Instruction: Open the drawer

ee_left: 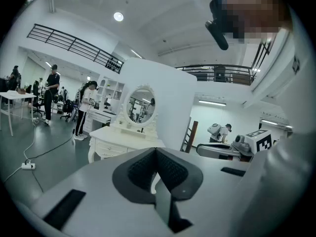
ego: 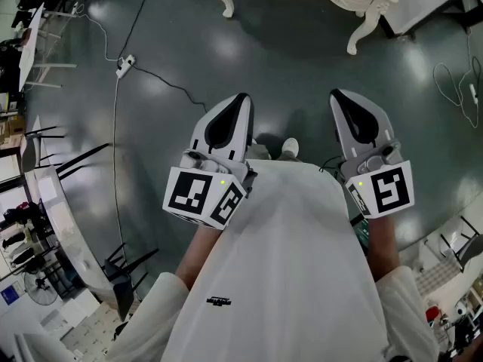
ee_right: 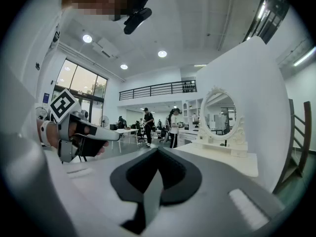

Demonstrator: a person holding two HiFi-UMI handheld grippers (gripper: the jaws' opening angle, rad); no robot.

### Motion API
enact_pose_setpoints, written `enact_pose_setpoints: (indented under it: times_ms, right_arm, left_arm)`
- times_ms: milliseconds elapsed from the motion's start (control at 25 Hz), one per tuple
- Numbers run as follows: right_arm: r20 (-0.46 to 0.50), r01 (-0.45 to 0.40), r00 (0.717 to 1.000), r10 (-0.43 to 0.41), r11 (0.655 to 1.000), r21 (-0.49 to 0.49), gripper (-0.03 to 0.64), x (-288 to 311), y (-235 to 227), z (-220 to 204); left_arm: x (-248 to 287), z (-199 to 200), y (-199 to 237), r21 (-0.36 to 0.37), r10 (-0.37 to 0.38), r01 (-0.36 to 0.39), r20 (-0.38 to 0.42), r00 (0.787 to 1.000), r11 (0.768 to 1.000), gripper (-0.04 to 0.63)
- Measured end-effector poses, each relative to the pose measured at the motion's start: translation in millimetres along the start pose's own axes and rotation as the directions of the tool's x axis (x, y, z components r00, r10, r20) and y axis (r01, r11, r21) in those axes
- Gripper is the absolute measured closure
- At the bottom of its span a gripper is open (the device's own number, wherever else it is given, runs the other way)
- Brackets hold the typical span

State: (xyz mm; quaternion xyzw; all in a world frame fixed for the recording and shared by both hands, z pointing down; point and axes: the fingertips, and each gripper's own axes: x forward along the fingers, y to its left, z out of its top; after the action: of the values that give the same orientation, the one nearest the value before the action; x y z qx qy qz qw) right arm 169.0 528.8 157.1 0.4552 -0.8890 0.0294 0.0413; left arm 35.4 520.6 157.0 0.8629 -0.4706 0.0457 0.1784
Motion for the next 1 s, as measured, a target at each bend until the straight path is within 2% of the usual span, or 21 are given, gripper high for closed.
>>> enact_pose_setpoints:
  times_ms: [520,1000]
  right_arm:
    - [0.021,0.021,1.000,-0.021,1.000,0.000,0.606,-5,-9,5]
    - [0.011,0.000,1.000,-0.001,1.000,0.012,0.606,1,-29,5]
  left_arm:
    - [5,2,-12,0.012,-0.008,0.008,-0.002,1.000,1.000,0.587]
    - [19,11,-8,-0.002,0.023,-0.023,-0.004,1.000,1.000,0.588]
